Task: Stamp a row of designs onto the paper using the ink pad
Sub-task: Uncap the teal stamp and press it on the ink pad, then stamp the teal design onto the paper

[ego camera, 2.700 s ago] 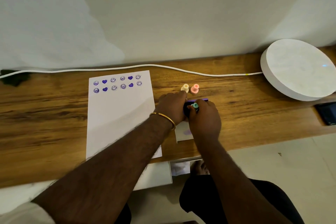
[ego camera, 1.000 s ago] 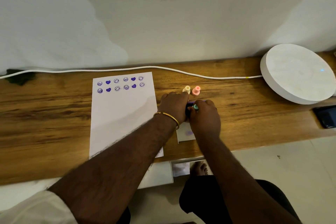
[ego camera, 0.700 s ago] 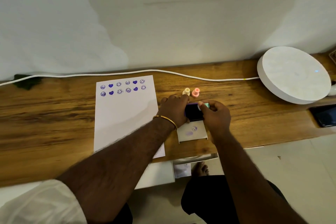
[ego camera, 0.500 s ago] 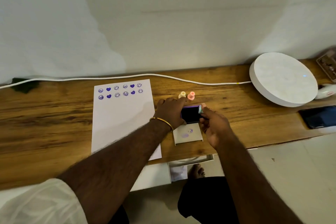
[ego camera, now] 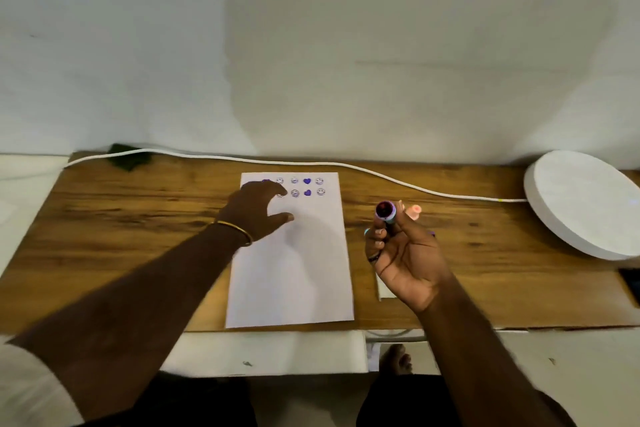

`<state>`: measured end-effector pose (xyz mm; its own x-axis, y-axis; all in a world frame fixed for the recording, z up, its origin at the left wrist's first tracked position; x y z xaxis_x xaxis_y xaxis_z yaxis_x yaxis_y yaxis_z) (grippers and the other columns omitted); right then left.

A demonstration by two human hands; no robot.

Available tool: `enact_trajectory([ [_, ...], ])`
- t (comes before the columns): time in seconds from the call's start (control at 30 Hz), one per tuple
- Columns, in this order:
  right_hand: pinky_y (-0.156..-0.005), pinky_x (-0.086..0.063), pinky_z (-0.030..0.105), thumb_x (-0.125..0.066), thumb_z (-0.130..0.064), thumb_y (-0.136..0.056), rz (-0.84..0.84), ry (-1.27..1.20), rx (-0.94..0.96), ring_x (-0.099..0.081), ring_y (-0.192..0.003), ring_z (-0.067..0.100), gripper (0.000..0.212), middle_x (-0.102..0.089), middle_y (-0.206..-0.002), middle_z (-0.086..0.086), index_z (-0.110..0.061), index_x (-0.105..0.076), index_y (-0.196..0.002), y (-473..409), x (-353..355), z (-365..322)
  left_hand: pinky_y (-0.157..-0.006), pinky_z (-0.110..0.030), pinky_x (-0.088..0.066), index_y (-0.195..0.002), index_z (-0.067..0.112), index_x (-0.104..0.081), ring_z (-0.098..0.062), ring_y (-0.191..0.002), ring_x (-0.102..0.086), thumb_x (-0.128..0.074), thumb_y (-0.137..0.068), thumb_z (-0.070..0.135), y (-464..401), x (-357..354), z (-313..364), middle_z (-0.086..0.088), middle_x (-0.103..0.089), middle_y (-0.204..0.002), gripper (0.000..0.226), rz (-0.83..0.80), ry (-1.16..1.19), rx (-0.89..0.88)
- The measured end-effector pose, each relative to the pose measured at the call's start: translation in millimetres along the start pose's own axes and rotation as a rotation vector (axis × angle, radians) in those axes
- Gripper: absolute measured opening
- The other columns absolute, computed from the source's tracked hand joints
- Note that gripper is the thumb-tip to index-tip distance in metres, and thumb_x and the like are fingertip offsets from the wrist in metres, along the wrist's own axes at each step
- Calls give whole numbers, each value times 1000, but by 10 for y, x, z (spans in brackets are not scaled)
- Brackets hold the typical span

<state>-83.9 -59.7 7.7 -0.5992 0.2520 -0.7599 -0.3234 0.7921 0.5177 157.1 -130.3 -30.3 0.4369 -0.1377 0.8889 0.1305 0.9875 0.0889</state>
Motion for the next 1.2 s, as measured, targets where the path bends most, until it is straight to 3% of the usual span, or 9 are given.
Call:
enact_trajectory([
  [0.07,-55,-48,20,-66,-29,-83,-27,34,-33,-55,-61,11,25,-64,-75,5,-7,-76,-89,-113,-131,161,-112,-42,-29,-136,21,-50,-25,-135,-38,-72,-73,59,60,77,-368,-3,-44,-148,76,-22,-68,58],
  [0.13,-55,-50,20,-68,-28,-82,-10,37,-67,-55,-62,12,29,-64,-79,6,-6,-71,-100,-264,-234,334,-114,-51,-25,-144,27,-39,-26,-142,-27,-69,-71,65,108,97,-688,-1,-30,-156,87,-82,-95,121],
  [0.27,-59,-56,25,-75,-24,-78,113,190,-24,-60,-66,14,30,-69,-87,8,-8,-73,-103,-594,-298,574,-114,-57,-18,-148,35,-25,-26,-146,-14,-63,-73,70,132,32,-1049,4,-15,-160,91,-149,-114,129],
  [0.4,-66,-59,29,-74,-22,-83,275,443,80,-70,-77,19,32,-73,-94,11,-7,-68,-110,-921,-304,747,-112,-55,-14,-148,41,-20,-25,-144,-11,-52,-74,77,94,-22,-1104,6,-18,-159,88,-90,-196,30],
  [0.6,-84,-59,35,-73,-30,-83,384,718,148,-70,-93,26,14,-72,-98,8,-19,-68,-91,-1369,-320,963,-110,-55,-17,-146,48,-21,-26,-142,-14,-35,-74,83,53,-86,-1145,5,-21,-156,82,5,-289,-41],
  [0.73,-80,-59,29,-73,-34,-84,397,867,211,-68,-83,20,19,-73,-92,5,-18,-71,-94,-1568,-379,1029,-108,-54,-20,-146,47,-24,-27,-140,-20,-28,-74,85,55,-130,-1145,3,-26,-154,81,77,-344,-52],
  [0.83,-73,-54,23,-70,-38,-87,406,1182,363,-64,-82,13,27,-71,-96,0,-15,-70,-102,-1664,-492,1011,-108,-55,-21,-145,47,-24,-27,-140,-21,-26,-74,86,37,-147,-1160,3,-27,-154,81,94,-340,-49],
  [0.97,-77,-41,18,-66,-39,-89,315,1577,576,-55,-90,9,33,-67,-105,0,-14,-68,-110,-1710,-673,1048,-106,-56,-22,-145,47,-26,-28,-139,-23,-25,-74,87,37,-161,-1170,2,-29,-154,82,117,-346,-64],
  [1.2,-89,-37,21,-58,-44,-93,239,1829,563,-53,-109,16,43,-61,-121,4,-14,-60,-124,-1784,-667,1180,-109,-55,-18,-146,46,-24,-27,-140,-19,-28,-69,92,44,-151,-1169,3,-25,-155,90,109,-332,-58],
])
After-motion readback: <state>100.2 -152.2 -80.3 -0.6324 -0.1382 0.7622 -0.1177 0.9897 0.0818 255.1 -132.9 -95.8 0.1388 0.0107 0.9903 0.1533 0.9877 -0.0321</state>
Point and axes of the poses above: each hand's wrist, its own y-axis away from the middle knuckle, its own x-axis out of the back of the hand, z = x × y, the point moved 7 cm from there along -y, towards the middle knuckle
